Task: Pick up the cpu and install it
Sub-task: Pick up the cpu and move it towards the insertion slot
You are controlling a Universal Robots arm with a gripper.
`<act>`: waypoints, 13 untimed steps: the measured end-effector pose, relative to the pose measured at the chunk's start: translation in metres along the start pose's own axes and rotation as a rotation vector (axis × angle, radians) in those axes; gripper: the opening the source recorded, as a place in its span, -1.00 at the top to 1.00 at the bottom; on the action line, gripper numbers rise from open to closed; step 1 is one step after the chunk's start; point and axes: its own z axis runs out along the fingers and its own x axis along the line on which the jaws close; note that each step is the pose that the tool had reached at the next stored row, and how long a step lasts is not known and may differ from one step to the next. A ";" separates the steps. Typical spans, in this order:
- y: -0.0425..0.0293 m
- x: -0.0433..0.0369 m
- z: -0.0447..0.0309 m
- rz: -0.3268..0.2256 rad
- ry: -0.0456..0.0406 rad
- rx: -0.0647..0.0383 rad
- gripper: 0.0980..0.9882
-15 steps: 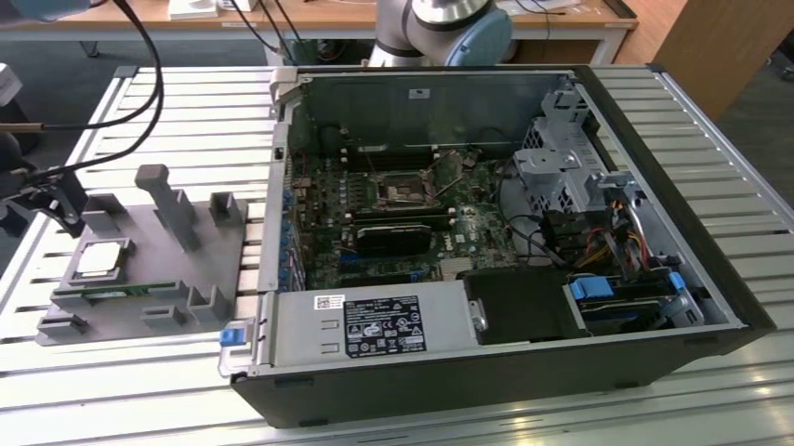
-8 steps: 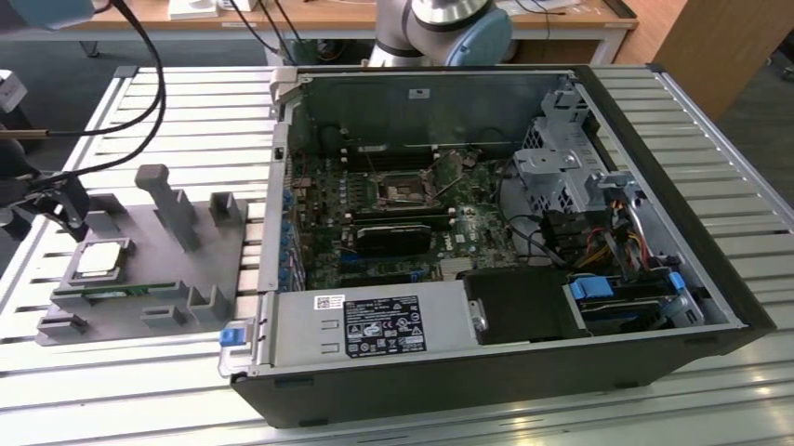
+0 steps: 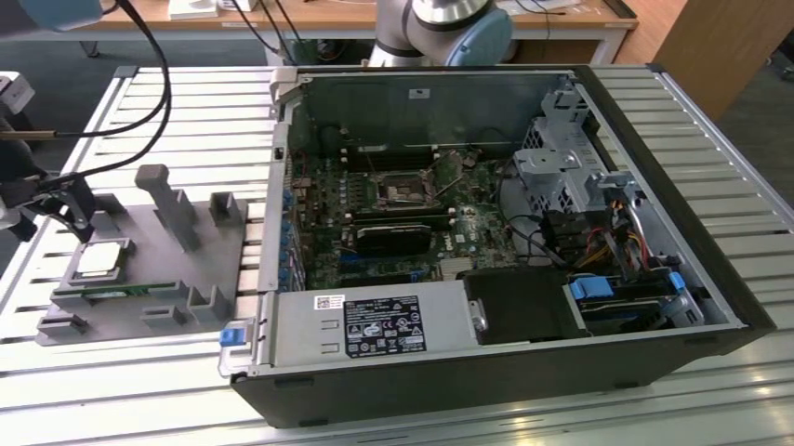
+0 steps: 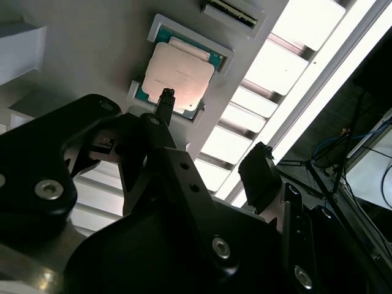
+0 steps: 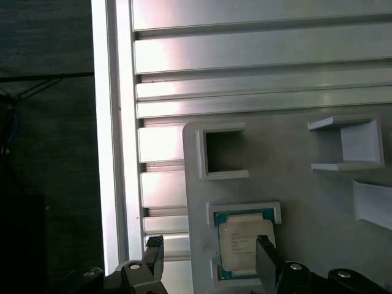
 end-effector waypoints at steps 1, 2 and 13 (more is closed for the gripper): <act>0.0001 -0.0015 0.0001 0.000 0.0000 0.000 -0.36; 0.0002 -0.0026 0.0002 0.000 0.0000 0.000 -0.36; -0.0003 -0.0047 0.0020 0.000 -0.0007 0.009 -0.36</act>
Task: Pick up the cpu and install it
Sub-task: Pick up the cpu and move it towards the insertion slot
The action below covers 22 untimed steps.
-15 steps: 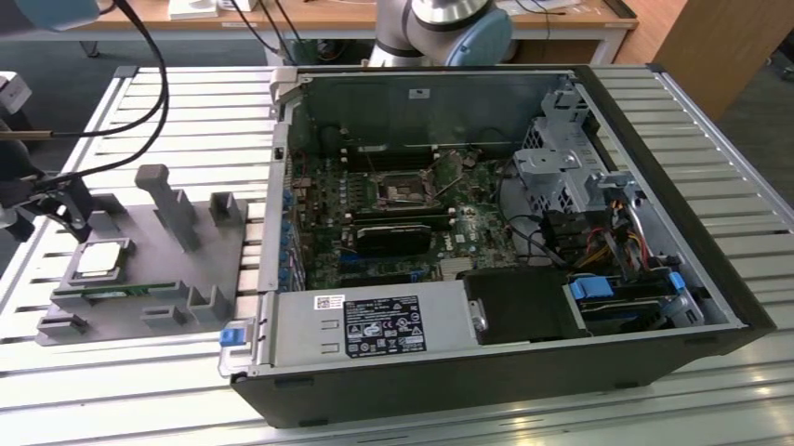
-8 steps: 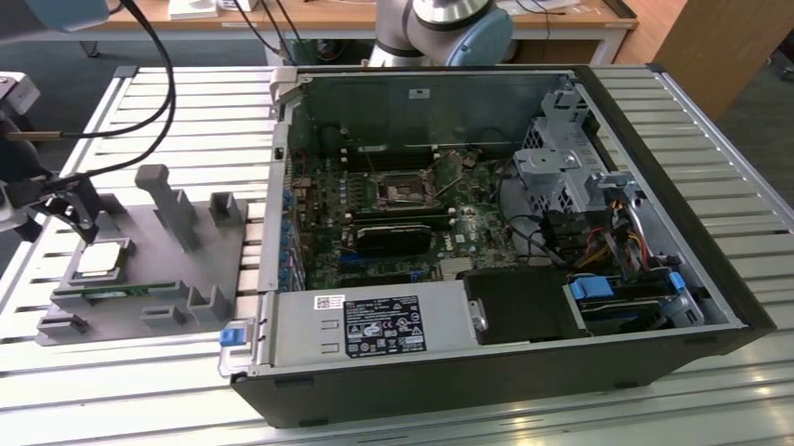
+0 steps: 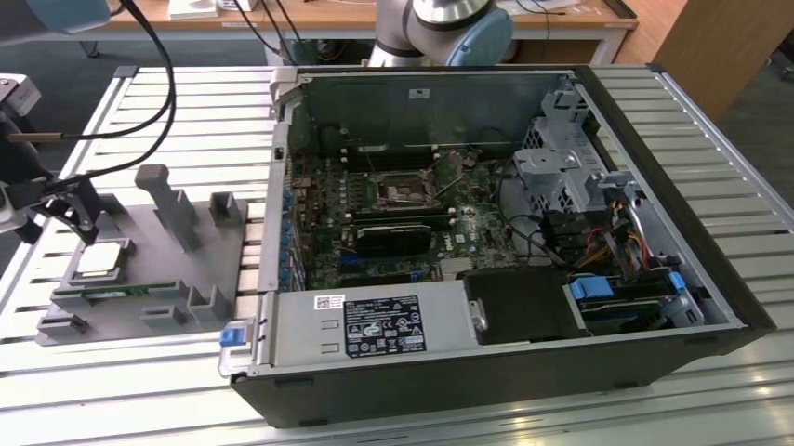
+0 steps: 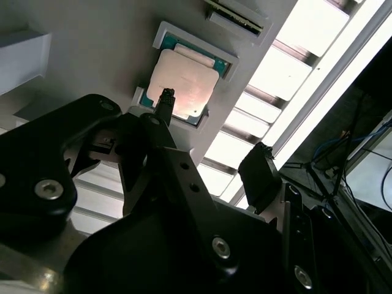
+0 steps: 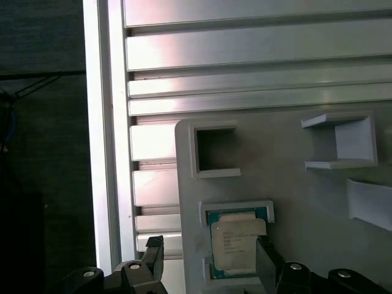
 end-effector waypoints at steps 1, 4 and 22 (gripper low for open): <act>-0.0001 0.0000 0.0000 0.000 -0.0001 0.002 -0.36; -0.0007 0.0000 0.0001 0.000 -0.0007 0.007 -0.36; -0.0034 -0.0087 0.0038 -0.004 -0.0008 0.011 -0.36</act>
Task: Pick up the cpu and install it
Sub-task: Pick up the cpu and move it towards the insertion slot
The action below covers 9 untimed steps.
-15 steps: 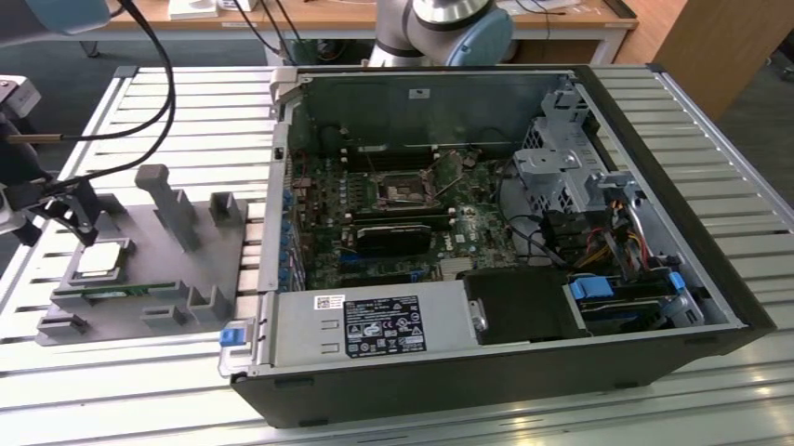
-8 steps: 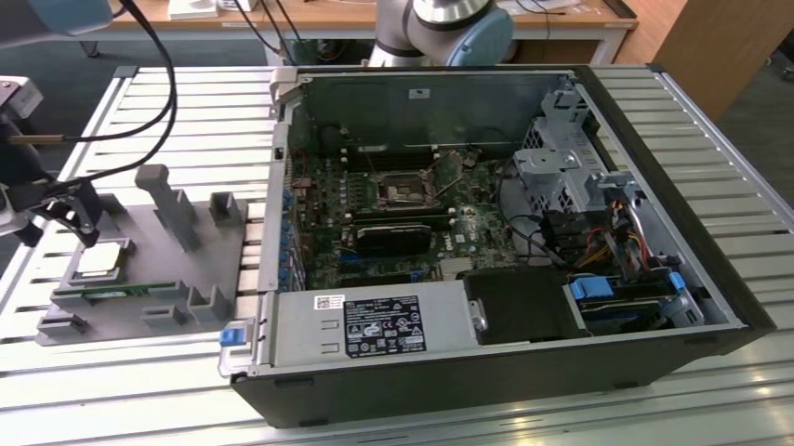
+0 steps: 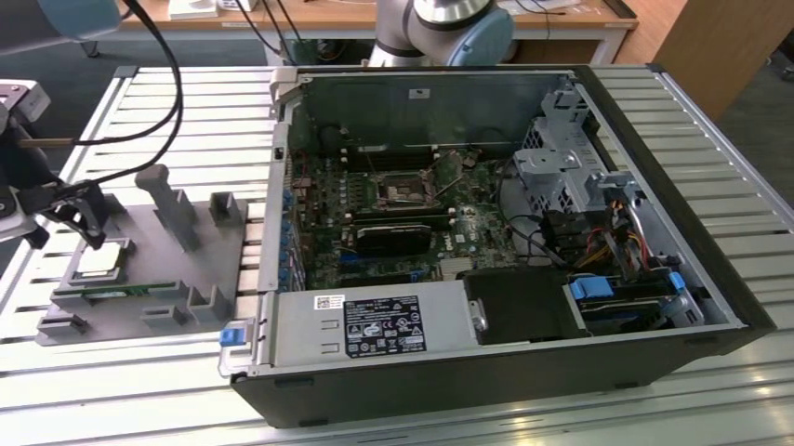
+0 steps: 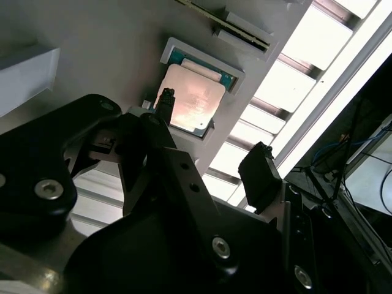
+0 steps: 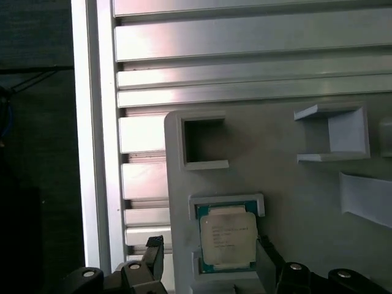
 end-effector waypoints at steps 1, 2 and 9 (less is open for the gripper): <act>-0.0004 -0.0003 0.0010 -0.001 0.0000 0.000 -0.36; -0.0006 -0.0009 0.0019 -0.002 0.0000 0.000 -0.36; -0.0008 -0.0078 0.0074 -0.005 -0.0004 -0.002 -0.36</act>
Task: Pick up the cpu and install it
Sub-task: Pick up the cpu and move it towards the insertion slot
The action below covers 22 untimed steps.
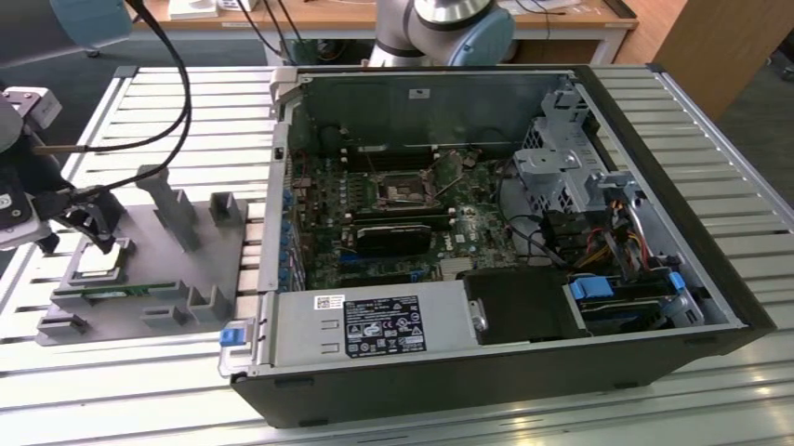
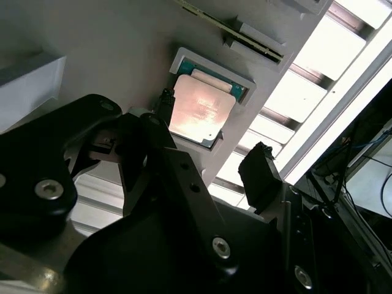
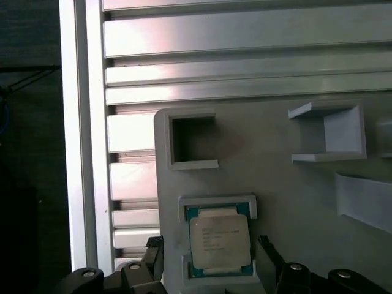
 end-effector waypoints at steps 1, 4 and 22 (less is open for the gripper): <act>-0.0002 0.0000 0.0002 0.000 0.0007 -0.006 -0.36; -0.0002 -0.0002 0.0019 -0.021 0.0009 -0.014 -0.36; -0.0014 -0.0012 0.0107 -0.105 0.0013 -0.011 -0.36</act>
